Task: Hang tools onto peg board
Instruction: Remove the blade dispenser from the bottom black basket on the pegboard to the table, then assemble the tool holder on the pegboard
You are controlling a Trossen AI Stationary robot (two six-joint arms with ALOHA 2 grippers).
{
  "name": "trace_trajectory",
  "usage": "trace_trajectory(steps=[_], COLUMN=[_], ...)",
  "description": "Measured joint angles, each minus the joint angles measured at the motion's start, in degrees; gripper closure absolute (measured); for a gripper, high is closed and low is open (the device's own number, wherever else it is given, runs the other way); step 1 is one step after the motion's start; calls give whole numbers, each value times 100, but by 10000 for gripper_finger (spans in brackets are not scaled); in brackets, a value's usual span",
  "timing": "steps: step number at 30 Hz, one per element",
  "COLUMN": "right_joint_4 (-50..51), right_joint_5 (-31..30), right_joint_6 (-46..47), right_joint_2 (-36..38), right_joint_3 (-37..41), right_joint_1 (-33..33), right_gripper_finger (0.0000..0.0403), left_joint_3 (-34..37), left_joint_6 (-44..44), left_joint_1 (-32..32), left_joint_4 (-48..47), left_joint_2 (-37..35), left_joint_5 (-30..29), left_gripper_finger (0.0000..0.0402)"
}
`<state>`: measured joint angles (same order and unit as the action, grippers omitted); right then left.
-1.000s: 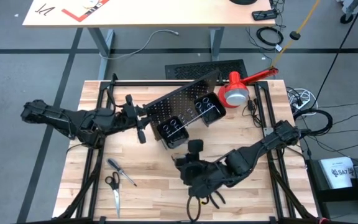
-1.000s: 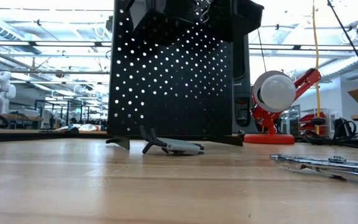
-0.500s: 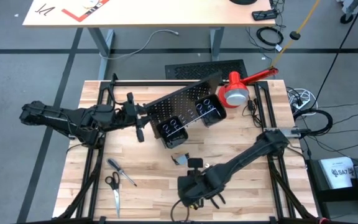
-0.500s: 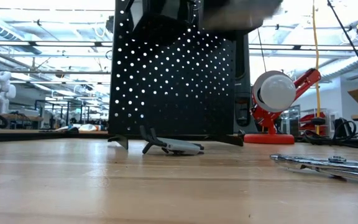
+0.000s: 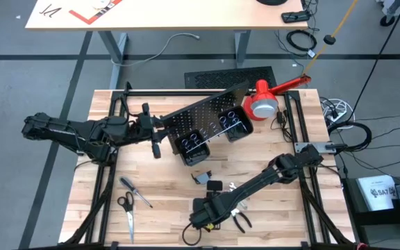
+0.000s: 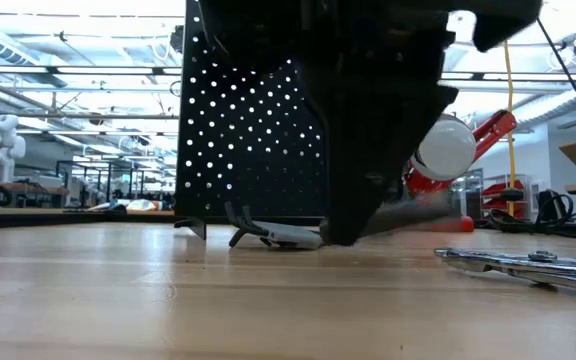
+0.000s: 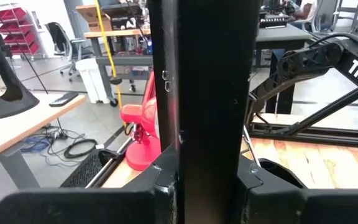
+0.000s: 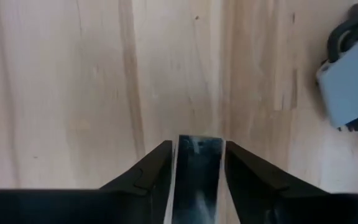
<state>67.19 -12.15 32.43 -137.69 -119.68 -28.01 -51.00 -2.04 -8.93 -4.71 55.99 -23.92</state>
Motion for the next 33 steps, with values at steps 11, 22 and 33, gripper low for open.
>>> trace_trajectory(steps=[11, 22, 33], right_joint_4=[247, 285, 682], right_joint_5=[-405, -1124, -4280], right_joint_6=[-307, -940, -1115], right_joint_2=[162, 1213, 2093], right_joint_3=[-993, -1391, -1391], right_joint_1=[0, -6, -115], right_gripper_finger=[180, 204, 254], left_joint_3=[2, 2, 7], left_joint_6=[13, 164, 284], left_joint_1=[-4, 2, 4], left_joint_4=[-1, -67, -101], left_joint_2=[0, 0, -28], left_joint_5=[20, 122, 129], left_gripper_finger=[331, 331, 331])
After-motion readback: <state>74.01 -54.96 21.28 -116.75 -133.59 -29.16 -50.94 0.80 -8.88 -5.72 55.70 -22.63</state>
